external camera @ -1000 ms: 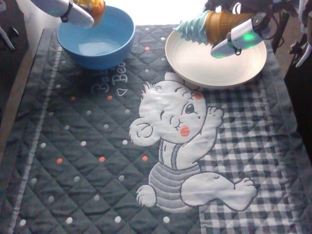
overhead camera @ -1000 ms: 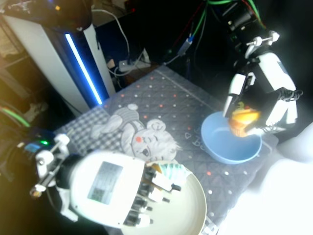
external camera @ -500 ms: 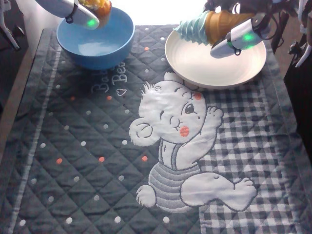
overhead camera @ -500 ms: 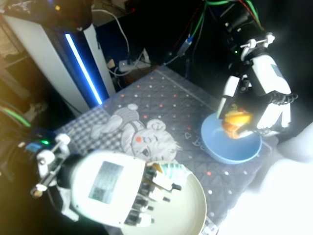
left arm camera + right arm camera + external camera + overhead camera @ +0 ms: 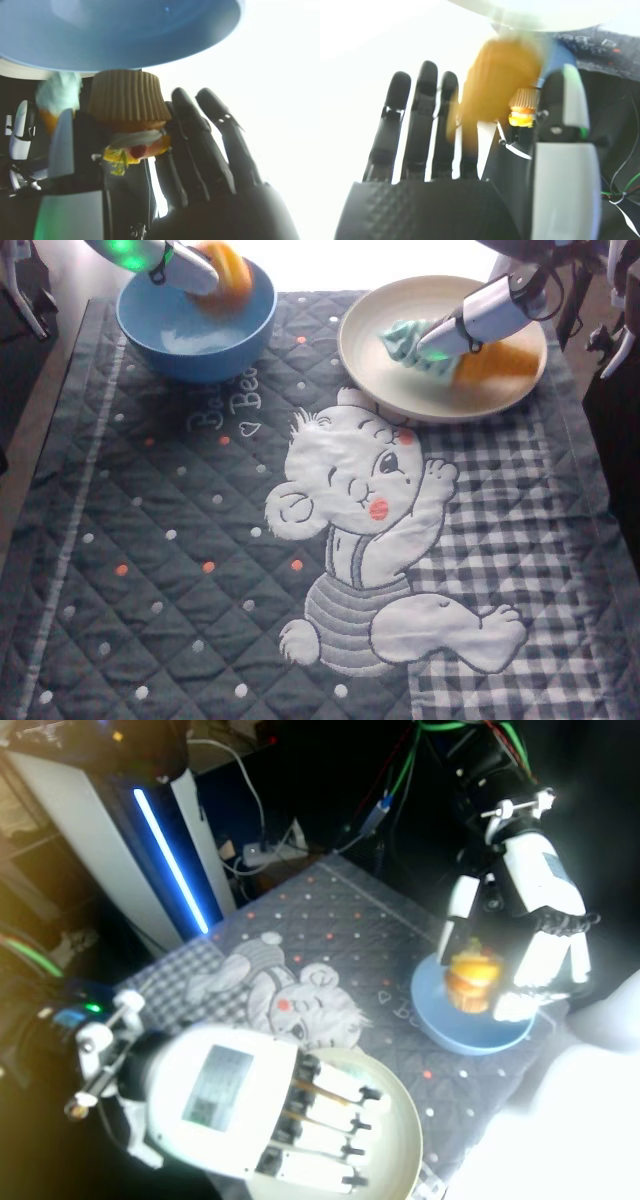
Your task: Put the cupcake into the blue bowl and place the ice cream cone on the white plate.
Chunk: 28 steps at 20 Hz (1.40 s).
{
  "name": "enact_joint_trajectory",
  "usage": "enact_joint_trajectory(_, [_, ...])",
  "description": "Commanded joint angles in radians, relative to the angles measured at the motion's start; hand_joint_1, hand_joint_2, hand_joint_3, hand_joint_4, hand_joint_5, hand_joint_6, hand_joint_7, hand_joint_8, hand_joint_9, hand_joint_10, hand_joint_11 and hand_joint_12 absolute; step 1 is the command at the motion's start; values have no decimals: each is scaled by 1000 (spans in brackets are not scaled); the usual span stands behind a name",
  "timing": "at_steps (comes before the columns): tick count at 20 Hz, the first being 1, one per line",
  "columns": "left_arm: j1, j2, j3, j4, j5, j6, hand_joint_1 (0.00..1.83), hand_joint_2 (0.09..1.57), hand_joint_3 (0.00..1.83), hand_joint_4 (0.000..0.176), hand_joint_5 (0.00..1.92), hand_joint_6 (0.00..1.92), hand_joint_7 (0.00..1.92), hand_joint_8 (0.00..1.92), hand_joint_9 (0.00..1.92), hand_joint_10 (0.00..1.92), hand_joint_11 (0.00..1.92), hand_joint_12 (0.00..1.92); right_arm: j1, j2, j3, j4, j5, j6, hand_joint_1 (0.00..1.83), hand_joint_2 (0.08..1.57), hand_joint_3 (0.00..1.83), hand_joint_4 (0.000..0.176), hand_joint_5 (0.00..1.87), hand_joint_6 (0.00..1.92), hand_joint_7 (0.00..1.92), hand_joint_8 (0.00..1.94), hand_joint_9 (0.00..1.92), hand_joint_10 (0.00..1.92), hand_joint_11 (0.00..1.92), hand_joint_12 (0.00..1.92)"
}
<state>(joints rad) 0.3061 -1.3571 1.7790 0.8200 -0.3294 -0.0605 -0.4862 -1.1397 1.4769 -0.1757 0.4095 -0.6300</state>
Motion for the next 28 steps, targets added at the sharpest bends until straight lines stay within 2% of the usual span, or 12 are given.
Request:
enact_joint_trajectory(1, [-17,-1,-3,-24,-78,-9,1155,835,0,18,577,0,416,0,336,0,0,680,17,1,0,20,114,2,844,749,0,22,295,0,318,0,298,0,0,1122])
enact_joint_trajectory(3, [-17,1,-4,-24,-79,-9,1130,820,0,30,555,1,405,1,319,5,0,594,17,1,-2,20,114,2,829,745,0,30,271,3,289,2,251,5,0,1015])
enact_joint_trajectory(5, [-17,3,-5,-24,-79,-9,1137,820,0,12,548,0,391,3,306,4,0,576,17,1,-4,20,115,2,830,738,0,50,267,1,275,2,232,1,0,970])
enact_joint_trajectory(9, [-15,7,-6,-24,-80,-9,1133,832,0,4,546,2,426,5,361,9,0,570,17,1,-12,20,126,2,824,767,1,47,269,1,314,6,268,10,0,1013])
enact_joint_trajectory(13, [-16,11,-9,-24,-86,-9,1125,826,0,0,558,2,450,4,397,9,0,759,17,1,-16,20,137,2,810,767,1,41,278,4,329,9,280,11,0,1033])
enact_joint_trajectory(14, [-17,13,-10,-24,-89,-10,1125,834,1,12,557,1,462,2,394,3,0,468,17,1,-20,20,141,2,814,767,0,35,280,4,335,9,282,11,0,1032])
enact_joint_trajectory(18, [-19,20,-16,-24,-97,-11,1095,842,1,45,549,0,431,4,391,1,0,107,17,1,-29,20,157,2,853,765,0,55,281,2,333,5,275,5,0,1030])
enact_joint_trajectory(19, [-19,21,-17,-24,-100,-11,1082,842,0,46,540,0,425,1,391,0,0,156,17,1,-33,19,162,2,865,772,2,50,272,0,314,0,255,0,0,1035])
enact_joint_trajectory(20, [-19,23,-19,-24,-103,-11,1080,838,0,46,537,0,419,2,392,0,0,262,17,3,-36,18,167,2,860,770,1,62,268,0,313,1,255,2,0,1040])
enact_joint_trajectory(24, [-19,45,-36,-24,-122,-11,1083,820,0,53,548,0,441,0,399,1,16,880,17,17,-58,18,199,2,854,770,0,70,256,0,294,0,229,0,0,1077])
enact_joint_trajectory(27, [-20,101,-87,-60,-178,13,1011,809,0,71,477,0,439,0,427,3,72,900,17,44,-97,18,252,2,828,764,0,93,222,0,306,10,259,14,0,1016])
enact_joint_trajectory(28, [-20,135,-121,-94,-203,54,1009,813,2,58,463,0,443,1,421,0,64,883,17,60,-114,18,277,2,828,763,0,76,223,0,337,8,303,19,0,1096])
